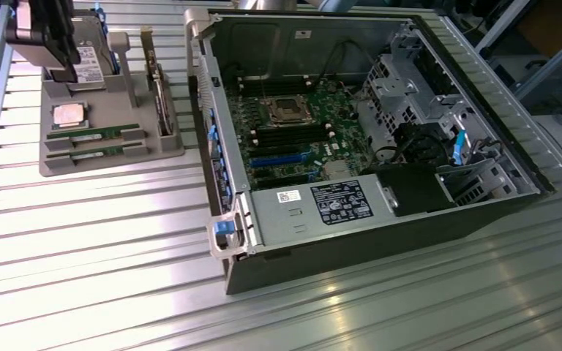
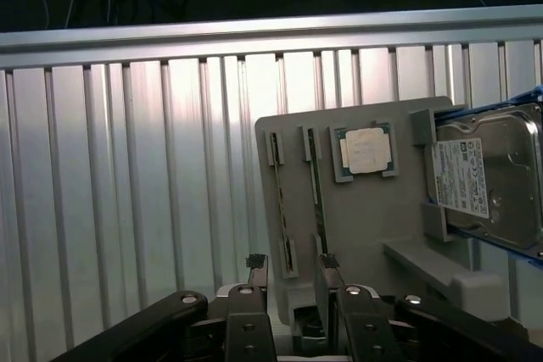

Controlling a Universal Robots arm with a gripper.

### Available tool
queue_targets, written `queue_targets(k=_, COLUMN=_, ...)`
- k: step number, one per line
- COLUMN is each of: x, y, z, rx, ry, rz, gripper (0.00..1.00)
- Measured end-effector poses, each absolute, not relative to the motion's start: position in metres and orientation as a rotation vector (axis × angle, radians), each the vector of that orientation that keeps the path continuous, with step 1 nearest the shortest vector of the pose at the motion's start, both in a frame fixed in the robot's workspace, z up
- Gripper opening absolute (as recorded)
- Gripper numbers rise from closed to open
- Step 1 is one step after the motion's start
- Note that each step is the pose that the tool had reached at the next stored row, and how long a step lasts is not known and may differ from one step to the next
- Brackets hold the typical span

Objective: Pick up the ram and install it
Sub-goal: 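Pick up the ram and move it above insertion slot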

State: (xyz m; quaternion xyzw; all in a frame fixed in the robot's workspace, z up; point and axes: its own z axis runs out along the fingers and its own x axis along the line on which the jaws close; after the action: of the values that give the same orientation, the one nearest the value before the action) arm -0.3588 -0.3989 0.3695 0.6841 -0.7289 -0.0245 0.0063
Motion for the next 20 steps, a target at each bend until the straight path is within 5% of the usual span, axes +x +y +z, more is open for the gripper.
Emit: queue_targets(k=20, x=-0.359, y=-0.399, z=0.355, rx=2.147, ry=-2.274, rz=-0.077, gripper=0.36)
